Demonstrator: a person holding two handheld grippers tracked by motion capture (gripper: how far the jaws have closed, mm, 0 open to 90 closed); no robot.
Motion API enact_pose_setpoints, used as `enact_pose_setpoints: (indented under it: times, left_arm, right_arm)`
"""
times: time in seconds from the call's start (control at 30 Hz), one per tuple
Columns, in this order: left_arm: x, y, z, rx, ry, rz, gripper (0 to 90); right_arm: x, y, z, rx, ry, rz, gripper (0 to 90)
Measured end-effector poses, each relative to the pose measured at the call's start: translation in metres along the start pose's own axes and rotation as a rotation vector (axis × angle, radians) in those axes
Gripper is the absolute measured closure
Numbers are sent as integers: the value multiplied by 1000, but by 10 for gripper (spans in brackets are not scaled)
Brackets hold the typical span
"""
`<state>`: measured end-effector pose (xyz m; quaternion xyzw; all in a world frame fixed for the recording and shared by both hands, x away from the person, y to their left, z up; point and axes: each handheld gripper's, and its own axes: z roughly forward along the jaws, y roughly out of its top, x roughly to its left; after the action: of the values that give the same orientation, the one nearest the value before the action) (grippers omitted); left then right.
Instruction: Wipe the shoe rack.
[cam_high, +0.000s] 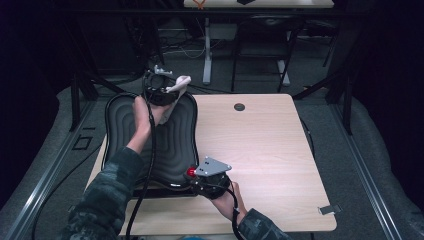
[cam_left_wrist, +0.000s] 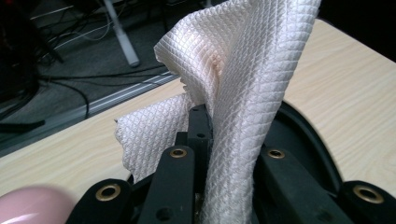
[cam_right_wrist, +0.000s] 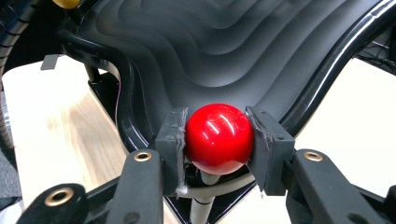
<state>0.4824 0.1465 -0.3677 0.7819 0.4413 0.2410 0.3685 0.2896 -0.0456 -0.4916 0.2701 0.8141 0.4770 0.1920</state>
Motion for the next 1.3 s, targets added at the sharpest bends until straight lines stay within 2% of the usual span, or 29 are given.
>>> enact_pose_setpoints:
  times: [0.17, 0.43, 0.5, 0.73, 0.9, 1.13, 1.3]
  left_arm:
    - [6, -3, -5, 15, 46, -13, 816]
    - [16, -10, -17, 3, 58, -46, 817]
    - [17, -13, -20, 0, 57, -40, 818]
    - [10, -26, -40, -38, 15, -8, 817]
    - [2, -43, -58, -66, -20, 22, 817]
    - [-4, -75, -70, -76, -68, 16, 817]
    - [-5, -101, -75, -67, -78, 7, 817]
  right_arm:
    - [1, 1, 2, -3, -23, 11, 600]
    - [1, 2, 5, -5, -51, 29, 601]
    - [1, 2, 5, -3, -55, 29, 601]
    - [-1, 3, 9, -7, -72, 43, 601]
    - [-4, 4, 13, -9, -93, 60, 602]
    - [-11, 6, 19, -16, -119, 71, 602]
    - [-17, 9, 25, -20, -131, 82, 601]
